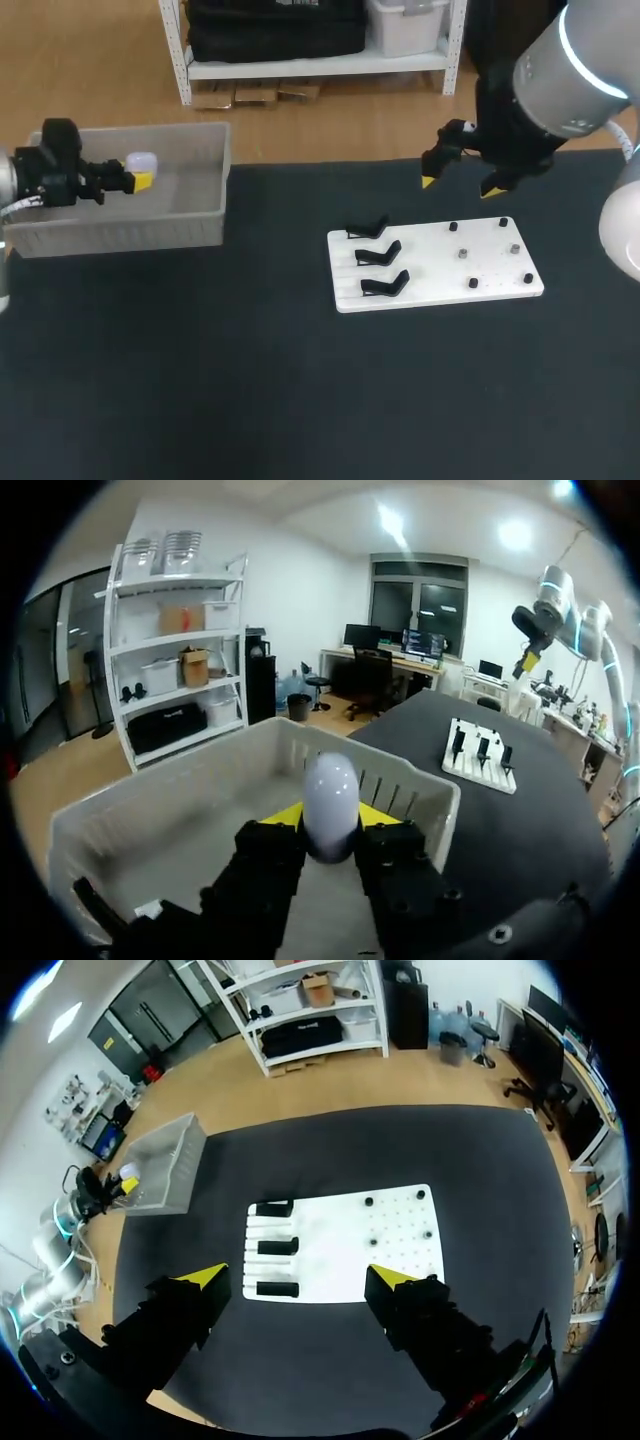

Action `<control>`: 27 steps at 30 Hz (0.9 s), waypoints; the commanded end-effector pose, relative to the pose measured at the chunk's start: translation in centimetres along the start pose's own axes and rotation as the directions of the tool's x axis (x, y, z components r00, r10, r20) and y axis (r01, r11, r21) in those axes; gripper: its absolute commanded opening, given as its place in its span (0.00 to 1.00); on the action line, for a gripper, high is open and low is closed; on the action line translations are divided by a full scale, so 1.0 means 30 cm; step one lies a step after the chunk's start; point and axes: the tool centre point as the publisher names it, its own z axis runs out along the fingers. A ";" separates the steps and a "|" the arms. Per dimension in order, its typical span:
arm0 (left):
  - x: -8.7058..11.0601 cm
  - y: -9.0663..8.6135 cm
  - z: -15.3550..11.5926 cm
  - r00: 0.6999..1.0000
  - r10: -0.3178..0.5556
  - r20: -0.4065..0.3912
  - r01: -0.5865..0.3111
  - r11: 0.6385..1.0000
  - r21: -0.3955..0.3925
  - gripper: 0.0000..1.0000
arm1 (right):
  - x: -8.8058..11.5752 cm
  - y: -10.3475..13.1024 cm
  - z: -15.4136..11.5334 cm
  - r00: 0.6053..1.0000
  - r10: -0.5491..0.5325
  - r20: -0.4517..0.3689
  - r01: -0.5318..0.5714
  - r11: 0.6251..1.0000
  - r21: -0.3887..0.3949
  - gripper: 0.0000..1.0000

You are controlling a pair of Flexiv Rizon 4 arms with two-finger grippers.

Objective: Pick up each earbud case from the left stands, insert the matching earbuds, close the lid, and place the case in the box.

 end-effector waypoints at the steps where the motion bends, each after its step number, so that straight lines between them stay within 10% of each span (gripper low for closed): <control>1: -0.008 0.088 0.096 0.998 0.000 -0.060 0.005 0.996 0.083 0.35 | 0.008 0.002 -0.013 1.000 0.002 0.010 -0.002 1.000 0.010 0.88; 3: -0.006 0.097 0.106 0.998 0.000 -0.066 0.006 0.996 0.085 1.00 | 0.007 0.001 -0.014 1.000 0.003 0.012 -0.003 1.000 0.012 0.87; 9: -0.049 0.035 0.062 0.997 -0.013 -0.082 0.016 0.999 0.041 1.00 | -0.015 -0.007 -0.042 0.997 -0.027 0.074 0.030 0.999 -0.026 0.90; 27: -0.130 -0.431 -0.061 0.987 -0.079 -0.139 0.076 0.997 -0.024 1.00 | -0.054 -0.194 -0.123 0.944 -0.224 0.244 0.282 0.929 -0.238 1.00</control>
